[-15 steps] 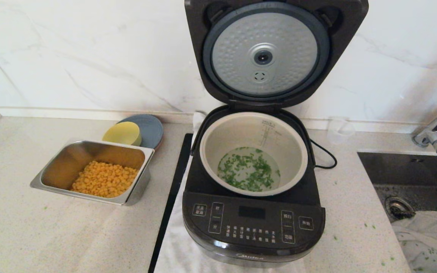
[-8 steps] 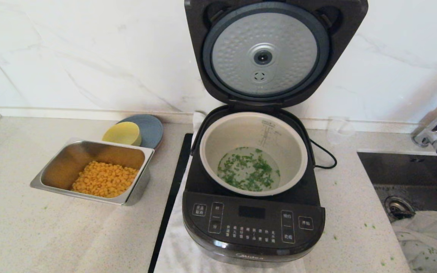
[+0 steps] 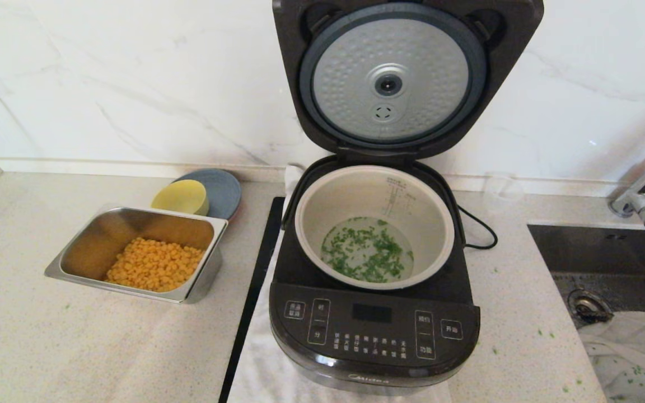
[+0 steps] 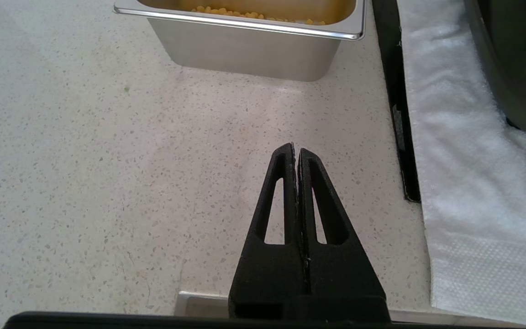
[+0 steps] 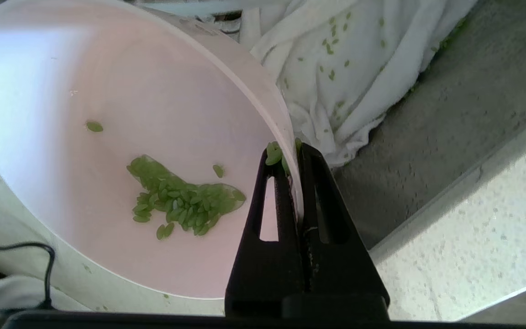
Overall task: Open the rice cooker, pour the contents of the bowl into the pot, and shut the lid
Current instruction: Fill a bowl with water from the tap
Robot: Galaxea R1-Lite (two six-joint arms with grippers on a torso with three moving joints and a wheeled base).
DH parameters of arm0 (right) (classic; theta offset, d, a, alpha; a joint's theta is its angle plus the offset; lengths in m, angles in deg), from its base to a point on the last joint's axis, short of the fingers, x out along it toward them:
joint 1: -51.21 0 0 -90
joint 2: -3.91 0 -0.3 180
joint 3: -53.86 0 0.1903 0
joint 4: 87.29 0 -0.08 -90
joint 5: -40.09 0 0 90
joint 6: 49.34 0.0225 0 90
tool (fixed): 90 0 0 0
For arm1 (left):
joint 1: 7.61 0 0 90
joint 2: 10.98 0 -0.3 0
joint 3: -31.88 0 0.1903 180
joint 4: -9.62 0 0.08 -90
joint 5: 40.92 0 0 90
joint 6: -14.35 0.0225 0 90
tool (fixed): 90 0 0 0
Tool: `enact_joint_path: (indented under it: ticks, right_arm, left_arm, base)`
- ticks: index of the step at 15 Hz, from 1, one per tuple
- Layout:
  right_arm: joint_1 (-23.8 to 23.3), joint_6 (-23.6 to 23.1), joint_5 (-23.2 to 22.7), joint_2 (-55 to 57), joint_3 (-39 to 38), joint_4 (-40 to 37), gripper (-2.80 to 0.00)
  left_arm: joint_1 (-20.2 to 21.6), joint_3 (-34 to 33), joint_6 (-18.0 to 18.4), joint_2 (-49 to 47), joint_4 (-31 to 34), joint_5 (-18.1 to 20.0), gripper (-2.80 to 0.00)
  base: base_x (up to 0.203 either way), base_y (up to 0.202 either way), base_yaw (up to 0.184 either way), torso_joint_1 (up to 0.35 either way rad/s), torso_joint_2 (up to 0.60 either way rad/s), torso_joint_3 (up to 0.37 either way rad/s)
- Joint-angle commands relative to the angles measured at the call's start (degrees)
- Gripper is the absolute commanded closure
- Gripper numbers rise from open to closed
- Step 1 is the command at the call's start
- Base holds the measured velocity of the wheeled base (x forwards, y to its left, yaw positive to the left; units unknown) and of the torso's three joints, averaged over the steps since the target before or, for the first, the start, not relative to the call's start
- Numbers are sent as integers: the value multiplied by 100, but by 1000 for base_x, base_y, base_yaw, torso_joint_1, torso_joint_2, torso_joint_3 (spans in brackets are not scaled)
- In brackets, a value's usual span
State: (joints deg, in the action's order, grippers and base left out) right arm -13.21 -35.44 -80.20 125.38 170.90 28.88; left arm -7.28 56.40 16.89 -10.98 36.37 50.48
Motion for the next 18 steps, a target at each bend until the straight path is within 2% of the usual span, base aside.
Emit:
enact_joint_path:
  ticks: [1,11,18]
  right_arm:
    - [7,109,-21,239,219,-15,0]
    - [430,696,-21,589,1070,-23,0]
    - [494,746,-16,548,1117,-38,0]
  left_arm:
    - [2,0,1,0,4,0,0]
    - [2,0,1,-9,4,0,0]
    - [2,0,1,0,4,0,0]
  base:
    - [0,0,0,0,0,0]
    - [0,0,0,0,0,0]
    - [0,0,0,0,0,0]
